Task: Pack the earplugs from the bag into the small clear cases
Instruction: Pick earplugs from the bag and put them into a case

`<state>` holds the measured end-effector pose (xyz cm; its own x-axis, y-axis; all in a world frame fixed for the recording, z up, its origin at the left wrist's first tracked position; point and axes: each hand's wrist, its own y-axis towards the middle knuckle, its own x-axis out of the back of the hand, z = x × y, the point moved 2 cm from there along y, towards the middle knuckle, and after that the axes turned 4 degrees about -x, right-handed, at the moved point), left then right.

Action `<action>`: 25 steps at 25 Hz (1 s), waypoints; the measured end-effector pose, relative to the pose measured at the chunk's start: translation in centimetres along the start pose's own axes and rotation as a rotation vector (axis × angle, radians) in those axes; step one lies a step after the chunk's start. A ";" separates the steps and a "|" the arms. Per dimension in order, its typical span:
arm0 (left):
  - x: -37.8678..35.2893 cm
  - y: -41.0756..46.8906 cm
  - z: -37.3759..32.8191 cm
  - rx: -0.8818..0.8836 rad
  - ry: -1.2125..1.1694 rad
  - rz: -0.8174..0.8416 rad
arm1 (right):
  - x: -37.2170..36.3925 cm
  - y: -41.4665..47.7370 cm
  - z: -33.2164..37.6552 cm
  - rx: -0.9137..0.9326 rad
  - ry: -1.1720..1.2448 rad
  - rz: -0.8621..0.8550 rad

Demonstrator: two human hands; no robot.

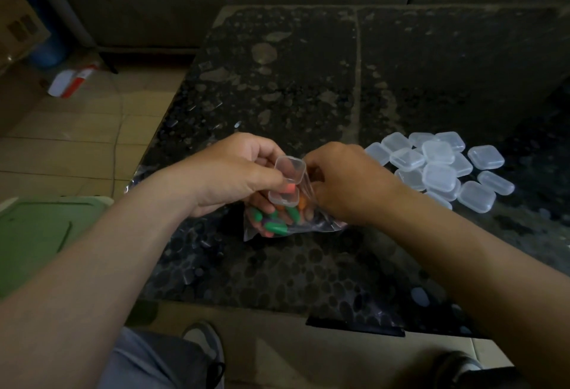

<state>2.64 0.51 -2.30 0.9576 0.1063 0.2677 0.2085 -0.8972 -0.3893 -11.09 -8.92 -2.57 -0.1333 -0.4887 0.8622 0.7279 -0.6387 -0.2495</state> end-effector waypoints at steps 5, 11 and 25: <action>0.0 0.0 0.2 -0.003 0.023 -0.005 | -0.3 0.0 -0.2 0.016 0.008 -0.049; 0.0 0.2 0.3 -0.007 0.025 -0.015 | -1.0 -0.1 0.2 0.076 -0.084 -0.069; 0.0 -0.1 0.3 -0.001 0.026 -0.038 | -0.6 -0.7 0.0 0.123 -0.182 -0.086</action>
<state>2.69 0.75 -2.49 0.9435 0.1287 0.3052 0.2440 -0.8932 -0.3777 -11.53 -8.16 -2.90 -0.0826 -0.3130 0.9461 0.7974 -0.5903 -0.1257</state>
